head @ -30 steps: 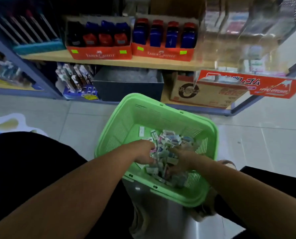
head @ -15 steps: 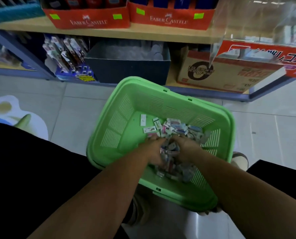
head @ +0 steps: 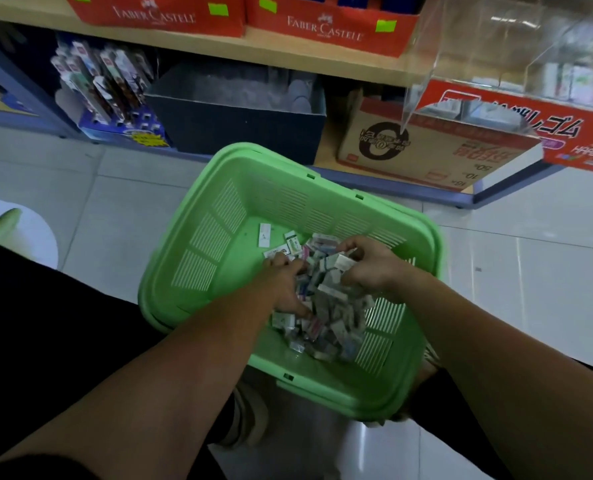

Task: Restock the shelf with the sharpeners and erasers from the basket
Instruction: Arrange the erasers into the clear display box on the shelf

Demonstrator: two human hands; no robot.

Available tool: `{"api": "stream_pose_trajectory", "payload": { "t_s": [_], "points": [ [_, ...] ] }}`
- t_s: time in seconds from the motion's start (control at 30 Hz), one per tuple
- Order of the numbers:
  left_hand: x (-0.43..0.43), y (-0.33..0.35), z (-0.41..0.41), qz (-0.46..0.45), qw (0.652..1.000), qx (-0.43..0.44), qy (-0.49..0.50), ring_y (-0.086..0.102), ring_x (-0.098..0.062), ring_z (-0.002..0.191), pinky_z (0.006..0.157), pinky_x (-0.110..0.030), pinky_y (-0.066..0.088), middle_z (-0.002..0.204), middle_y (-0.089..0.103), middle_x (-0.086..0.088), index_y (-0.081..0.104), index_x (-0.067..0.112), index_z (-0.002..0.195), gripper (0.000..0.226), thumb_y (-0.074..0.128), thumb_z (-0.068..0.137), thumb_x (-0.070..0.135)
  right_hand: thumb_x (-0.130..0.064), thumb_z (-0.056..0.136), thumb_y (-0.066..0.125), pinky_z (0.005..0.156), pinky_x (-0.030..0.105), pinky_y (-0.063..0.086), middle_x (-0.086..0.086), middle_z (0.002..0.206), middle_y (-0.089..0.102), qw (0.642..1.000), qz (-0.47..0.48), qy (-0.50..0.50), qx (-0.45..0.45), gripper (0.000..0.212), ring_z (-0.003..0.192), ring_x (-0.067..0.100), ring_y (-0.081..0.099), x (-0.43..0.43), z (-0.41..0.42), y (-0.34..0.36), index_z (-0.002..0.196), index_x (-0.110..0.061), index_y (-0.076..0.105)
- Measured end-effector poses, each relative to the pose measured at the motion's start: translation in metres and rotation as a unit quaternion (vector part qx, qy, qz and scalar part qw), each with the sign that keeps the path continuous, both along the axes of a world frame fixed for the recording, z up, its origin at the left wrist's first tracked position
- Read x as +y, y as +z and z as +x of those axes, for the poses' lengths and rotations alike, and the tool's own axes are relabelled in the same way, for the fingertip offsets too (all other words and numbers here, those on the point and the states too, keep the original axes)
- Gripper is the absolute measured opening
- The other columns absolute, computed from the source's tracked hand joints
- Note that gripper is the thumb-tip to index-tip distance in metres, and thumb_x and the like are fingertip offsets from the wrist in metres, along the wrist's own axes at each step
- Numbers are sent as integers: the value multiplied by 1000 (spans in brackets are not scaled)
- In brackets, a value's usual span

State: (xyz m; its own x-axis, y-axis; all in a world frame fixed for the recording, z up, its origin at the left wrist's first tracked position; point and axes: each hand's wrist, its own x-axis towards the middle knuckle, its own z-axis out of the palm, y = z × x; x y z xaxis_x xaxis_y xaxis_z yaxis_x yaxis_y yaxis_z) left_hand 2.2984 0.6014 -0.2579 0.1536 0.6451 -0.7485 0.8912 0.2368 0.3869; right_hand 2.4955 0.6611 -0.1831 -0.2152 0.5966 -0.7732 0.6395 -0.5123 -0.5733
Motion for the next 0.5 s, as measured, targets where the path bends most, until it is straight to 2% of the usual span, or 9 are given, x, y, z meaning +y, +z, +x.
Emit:
{"api": "stream_pose_trajectory", "payload": {
  "t_s": [0.07,0.13,0.2,0.27,0.3,0.4,0.5],
  "points": [
    [2,2,2,-11,1000,13,-9,11,-41,154,123,-54,27,169,9,-7,17,33,163,129,89,61,66,16,83,67,53,37,52,24,112,61,999,-7,-31,4,45,70,33,60,-1,0,3,109,-21,61],
    [3,2,7,-29,999,13,19,11,-39,155,124,-53,26,169,8,-6,16,31,164,129,88,62,67,12,83,73,58,43,58,23,109,62,999,-11,-48,7,44,67,34,63,-5,-3,5,115,-16,59],
    [4,0,12,-42,998,-1,49,29,-36,150,120,-51,35,165,26,-7,27,30,160,124,91,59,63,7,84,77,64,48,63,21,106,64,998,-9,-60,6,44,68,33,66,-7,-4,5,120,-9,57],
    [3,-2,15,-49,996,-18,69,55,-29,130,110,-46,49,150,52,-6,41,28,150,112,95,57,56,1,86,79,66,49,65,18,104,65,998,-1,-68,-4,43,68,30,69,-8,-4,5,121,-5,56],
    [2,-4,16,-45,996,-26,73,60,-27,122,105,-44,53,142,58,-4,45,27,146,105,95,57,53,-2,87,80,64,46,65,18,104,66,998,3,-69,-12,42,69,29,70,-8,-3,5,121,-4,56],
    [1,-2,20,-24,997,-38,65,62,-25,115,102,-44,54,133,61,-1,52,29,136,89,94,60,47,-8,86,81,63,49,64,19,100,66,996,14,-74,-45,40,66,30,69,-9,-1,2,117,-3,56],
    [-1,-3,26,-25,997,-62,24,64,-22,106,94,-39,56,131,66,0,52,30,136,72,86,74,40,-13,89,80,55,39,60,16,98,67,995,13,-79,-53,36,61,26,67,-10,-1,-1,114,-5,56]
  ]
}}
